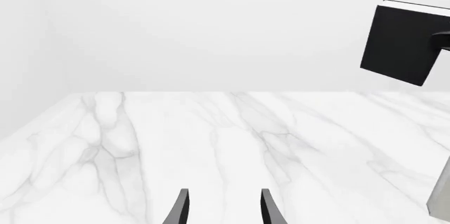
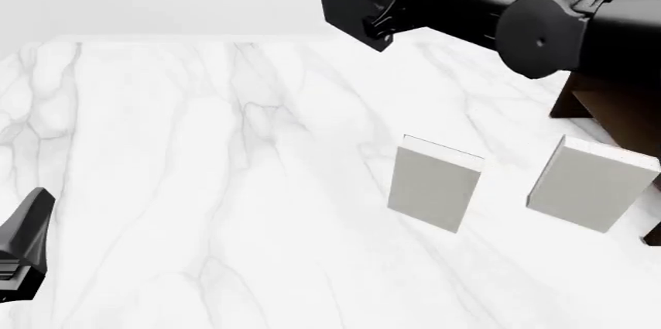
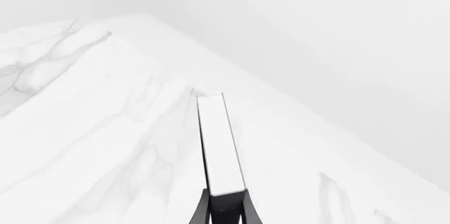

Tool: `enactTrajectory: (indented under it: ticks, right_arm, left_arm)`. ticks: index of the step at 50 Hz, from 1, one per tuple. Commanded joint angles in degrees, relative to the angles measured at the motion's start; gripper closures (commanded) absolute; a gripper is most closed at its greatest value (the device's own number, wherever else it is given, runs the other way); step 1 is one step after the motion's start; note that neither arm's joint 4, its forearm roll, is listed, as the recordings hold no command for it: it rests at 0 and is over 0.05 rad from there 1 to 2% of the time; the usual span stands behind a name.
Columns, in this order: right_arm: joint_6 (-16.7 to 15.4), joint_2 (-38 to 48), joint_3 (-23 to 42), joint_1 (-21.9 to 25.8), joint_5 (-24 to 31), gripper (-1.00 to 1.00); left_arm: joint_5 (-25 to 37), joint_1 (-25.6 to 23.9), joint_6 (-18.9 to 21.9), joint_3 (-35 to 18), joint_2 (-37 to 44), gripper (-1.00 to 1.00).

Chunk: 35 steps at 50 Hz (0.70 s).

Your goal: Pick up the book on the left and place it on top of the shelf.

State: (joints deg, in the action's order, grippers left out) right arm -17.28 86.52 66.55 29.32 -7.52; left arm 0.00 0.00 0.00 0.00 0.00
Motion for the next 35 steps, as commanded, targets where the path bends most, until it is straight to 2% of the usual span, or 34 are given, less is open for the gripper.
enactTrajectory:
  ticks: [1, 15, 35]
  right_arm:
    - [-2.0, -5.8, -1.0, -2.3, 2.9, 1.00]
    - [-7.3, -9.4, -2.4, -8.1, 5.9, 1.00]
    - [-11.4, -14.6, -2.0, -11.7, 11.3, 1.00]
  left_arm:
    - [0.0, 0.0, 0.0, 0.0, 0.0, -1.00]
    - [0.0, 0.0, 0.0, 0.0, 0.0, -1.00]
    - [0.0, 0.0, 0.0, 0.0, 0.0, -1.00]
